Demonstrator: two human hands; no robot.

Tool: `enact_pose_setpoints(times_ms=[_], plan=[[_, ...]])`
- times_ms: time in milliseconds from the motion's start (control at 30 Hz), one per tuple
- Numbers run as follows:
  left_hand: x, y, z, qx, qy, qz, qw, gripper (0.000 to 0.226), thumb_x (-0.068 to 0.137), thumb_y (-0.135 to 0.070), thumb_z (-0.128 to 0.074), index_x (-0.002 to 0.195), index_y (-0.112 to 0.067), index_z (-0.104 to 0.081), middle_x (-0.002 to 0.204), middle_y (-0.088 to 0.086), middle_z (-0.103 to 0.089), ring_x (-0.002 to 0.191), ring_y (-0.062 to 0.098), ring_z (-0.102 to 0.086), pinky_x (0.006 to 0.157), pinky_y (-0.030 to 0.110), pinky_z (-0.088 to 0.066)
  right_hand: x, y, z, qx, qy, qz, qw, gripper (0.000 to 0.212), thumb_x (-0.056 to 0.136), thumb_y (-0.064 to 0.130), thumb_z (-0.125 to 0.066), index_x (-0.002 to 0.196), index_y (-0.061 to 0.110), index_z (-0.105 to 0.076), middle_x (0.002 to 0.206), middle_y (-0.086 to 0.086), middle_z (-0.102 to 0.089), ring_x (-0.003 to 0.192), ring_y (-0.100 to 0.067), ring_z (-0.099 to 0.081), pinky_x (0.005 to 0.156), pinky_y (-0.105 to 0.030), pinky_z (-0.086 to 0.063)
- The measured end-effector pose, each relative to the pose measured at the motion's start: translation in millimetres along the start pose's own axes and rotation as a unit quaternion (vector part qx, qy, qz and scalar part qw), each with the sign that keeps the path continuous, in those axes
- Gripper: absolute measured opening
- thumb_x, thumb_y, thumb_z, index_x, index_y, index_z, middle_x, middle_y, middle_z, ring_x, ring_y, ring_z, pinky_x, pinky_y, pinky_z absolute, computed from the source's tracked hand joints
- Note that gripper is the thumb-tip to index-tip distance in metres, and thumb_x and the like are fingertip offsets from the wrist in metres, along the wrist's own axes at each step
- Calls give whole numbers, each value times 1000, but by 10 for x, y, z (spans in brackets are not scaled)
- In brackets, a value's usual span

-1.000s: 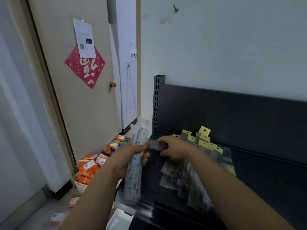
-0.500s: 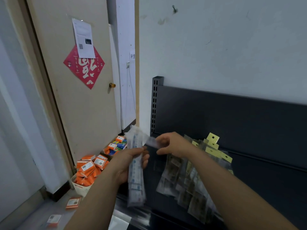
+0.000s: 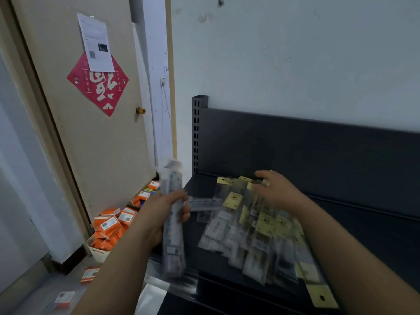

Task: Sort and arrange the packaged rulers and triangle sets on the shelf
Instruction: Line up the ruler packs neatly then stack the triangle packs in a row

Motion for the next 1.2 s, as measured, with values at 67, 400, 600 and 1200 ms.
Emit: enact_pose_setpoints(times_ms=[67, 400, 600, 1200], plan=[[-34, 103, -73, 36, 10, 35, 999, 11, 94, -9, -56, 95, 1, -58, 71, 12, -61, 44, 15, -57, 41, 22, -51, -143, -373, -12, 2, 28, -73, 997, 53, 97, 37, -48, 143, 13, -38, 148, -7, -35, 129, -25, -42, 95, -26, -37], [-192, 464, -393, 23, 79, 116, 990, 18, 97, -10, -49, 89, 3, -59, 67, 11, -57, 42, 16, -54, 39, 21, -48, -394, -1107, -561, 196, -14, -211, 957, 89, 64, 69, -55, 140, 27, -37, 150, 4, -32, 140, -29, -28, 116, -52, -21], [-265, 534, -436, 16, 96, 120, 988, 22, 97, -15, -50, 84, -2, -61, 70, 9, -59, 43, 14, -56, 40, 20, -49, -636, -675, -429, 426, -63, -207, 878, 16, 87, 19, -61, 101, 10, -62, 107, -13, -67, 95, -30, -66, 79, -46, -56], [-747, 841, -2347, 1, 299, -55, 953, 32, 100, -29, -44, 129, -17, -49, 115, 4, -65, 109, 17, -60, 100, 38, -46, -1681, -802, 592, 306, 44, -61, 949, 22, 85, 8, -69, 107, 7, -68, 89, -4, -71, 81, -12, -64, 75, -22, -51]])
Point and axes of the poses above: each hand's wrist, its own x-axis towards the middle knuckle, its own z-axis out of the back of the hand, y = z × x, the point moved 8 cm from there along x, towards the middle knuckle
